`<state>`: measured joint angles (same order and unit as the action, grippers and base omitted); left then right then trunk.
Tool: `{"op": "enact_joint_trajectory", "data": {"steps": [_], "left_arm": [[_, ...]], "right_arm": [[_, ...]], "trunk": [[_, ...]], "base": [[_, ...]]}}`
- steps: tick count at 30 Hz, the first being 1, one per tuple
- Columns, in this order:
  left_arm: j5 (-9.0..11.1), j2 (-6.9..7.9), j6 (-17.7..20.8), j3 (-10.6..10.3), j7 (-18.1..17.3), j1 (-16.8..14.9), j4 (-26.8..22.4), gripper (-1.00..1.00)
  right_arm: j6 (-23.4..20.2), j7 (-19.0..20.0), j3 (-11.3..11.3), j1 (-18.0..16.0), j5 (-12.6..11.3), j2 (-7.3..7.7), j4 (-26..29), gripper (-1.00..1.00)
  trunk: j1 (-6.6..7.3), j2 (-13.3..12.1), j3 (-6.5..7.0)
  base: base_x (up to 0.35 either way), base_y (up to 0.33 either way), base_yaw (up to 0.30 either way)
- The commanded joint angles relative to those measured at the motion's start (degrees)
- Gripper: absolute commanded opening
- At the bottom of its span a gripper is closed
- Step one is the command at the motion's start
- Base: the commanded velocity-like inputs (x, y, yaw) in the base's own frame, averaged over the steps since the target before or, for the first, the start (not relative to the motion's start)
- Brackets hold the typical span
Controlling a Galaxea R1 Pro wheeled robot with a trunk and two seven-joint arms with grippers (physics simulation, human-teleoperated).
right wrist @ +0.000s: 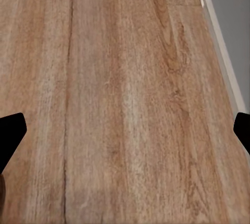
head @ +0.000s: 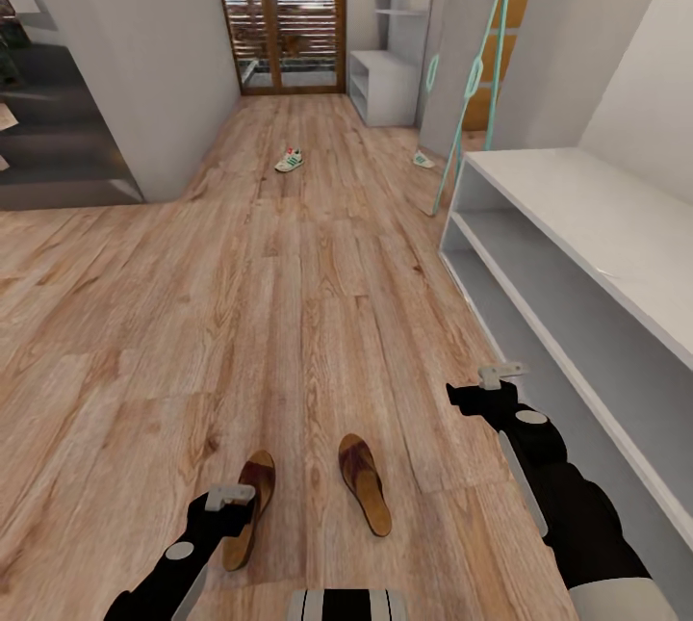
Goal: Pick up the two gym shoes and the two sandals from the corridor floor and place them onto the hallstand (shoe rack) in the corridor, making sure they are on the rack and not on the floor. Arrange them so the two gym shoes are next to each other and the two sandals are next to each other.
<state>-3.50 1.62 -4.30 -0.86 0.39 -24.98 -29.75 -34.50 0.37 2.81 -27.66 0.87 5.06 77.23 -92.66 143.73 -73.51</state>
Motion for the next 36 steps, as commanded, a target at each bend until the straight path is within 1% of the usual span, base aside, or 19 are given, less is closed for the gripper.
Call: {"op": "enact_joint_trajectory", "data": {"steps": [1,6,12,21,36], "left_arm": [[-0.4,0.03,-0.6,-0.1,0.0,0.0,0.0,1.00],[-0.4,0.05,-2.0,0.0,0.0,-0.1,0.1,1.00],[-0.4,0.04,-2.6,0.0,0.0,-0.1,0.1,1.00],[-0.4,0.10,-2.9,0.0,-0.1,-0.1,0.1,1.00],[-0.6,0.07,-2.9,-0.1,-0.1,-0.3,0.1,1.00]], "right_arm": [[-0.3,0.0,0.1,0.0,0.1,0.04,0.1,1.00],[-0.3,0.1,0.1,0.0,0.1,0.04,-0.1,1.00],[-0.3,0.1,0.1,0.0,0.1,0.04,-0.7,1.00],[-0.3,0.1,0.1,0.0,0.2,0.03,-1.0,1.00],[-0.3,0.1,0.1,0.0,0.2,0.03,-1.1,1.00]], "trunk": [[0.01,0.0,-0.04],[0.01,0.0,-0.04],[0.01,0.0,-0.04],[-0.22,0.1,-2.30],[-0.61,0.3,-6.87]], "base": [[0.001,0.006,0.000],[0.000,0.003,0.000],[0.000,0.000,0.000],[0.000,0.000,0.000],[0.000,0.000,0.000]]}}
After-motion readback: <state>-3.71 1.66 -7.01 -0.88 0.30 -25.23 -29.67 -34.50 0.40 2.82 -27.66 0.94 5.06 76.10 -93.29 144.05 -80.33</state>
